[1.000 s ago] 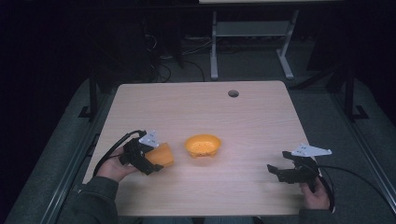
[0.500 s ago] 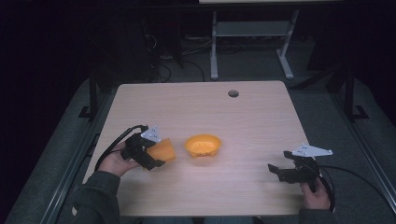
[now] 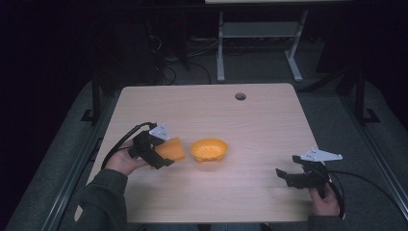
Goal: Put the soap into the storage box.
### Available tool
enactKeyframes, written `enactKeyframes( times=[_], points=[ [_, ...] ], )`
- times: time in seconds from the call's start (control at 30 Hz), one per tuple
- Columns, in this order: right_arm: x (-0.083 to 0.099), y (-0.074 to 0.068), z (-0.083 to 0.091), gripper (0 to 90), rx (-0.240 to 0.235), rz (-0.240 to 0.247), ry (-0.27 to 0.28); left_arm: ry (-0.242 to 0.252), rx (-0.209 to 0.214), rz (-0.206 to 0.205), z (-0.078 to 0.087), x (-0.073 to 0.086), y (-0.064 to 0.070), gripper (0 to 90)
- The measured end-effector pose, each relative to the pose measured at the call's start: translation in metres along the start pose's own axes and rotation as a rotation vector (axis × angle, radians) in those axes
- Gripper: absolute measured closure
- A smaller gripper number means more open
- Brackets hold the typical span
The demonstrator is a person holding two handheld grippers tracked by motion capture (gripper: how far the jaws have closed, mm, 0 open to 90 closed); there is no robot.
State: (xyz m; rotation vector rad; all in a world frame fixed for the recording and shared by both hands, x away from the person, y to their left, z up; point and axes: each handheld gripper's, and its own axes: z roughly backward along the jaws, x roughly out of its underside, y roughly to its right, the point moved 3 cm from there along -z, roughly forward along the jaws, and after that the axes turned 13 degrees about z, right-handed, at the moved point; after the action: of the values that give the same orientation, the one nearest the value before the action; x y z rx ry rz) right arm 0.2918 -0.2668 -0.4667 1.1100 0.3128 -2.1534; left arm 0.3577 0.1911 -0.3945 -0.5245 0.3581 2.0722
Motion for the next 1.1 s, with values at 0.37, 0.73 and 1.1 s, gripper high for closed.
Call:
enactKeyframes(
  times=[0.37, 0.73, 1.1],
  points=[
    [0.000, 0.000, 0.000, 13.9, 0.006, -0.003, -0.001, -0.005, 0.000, -0.024, -0.002, -0.016, -0.001, 20.8],
    [0.000, 0.001, 0.001, 13.9, 0.007, -0.007, -0.001, -0.012, 0.011, -0.054, -0.004, -0.033, 0.000, 20.8],
    [0.000, 0.001, 0.001, 13.9, 0.011, -0.010, 0.000, -0.012, 0.020, -0.077, -0.009, -0.049, 0.003, 20.8]
  ],
)
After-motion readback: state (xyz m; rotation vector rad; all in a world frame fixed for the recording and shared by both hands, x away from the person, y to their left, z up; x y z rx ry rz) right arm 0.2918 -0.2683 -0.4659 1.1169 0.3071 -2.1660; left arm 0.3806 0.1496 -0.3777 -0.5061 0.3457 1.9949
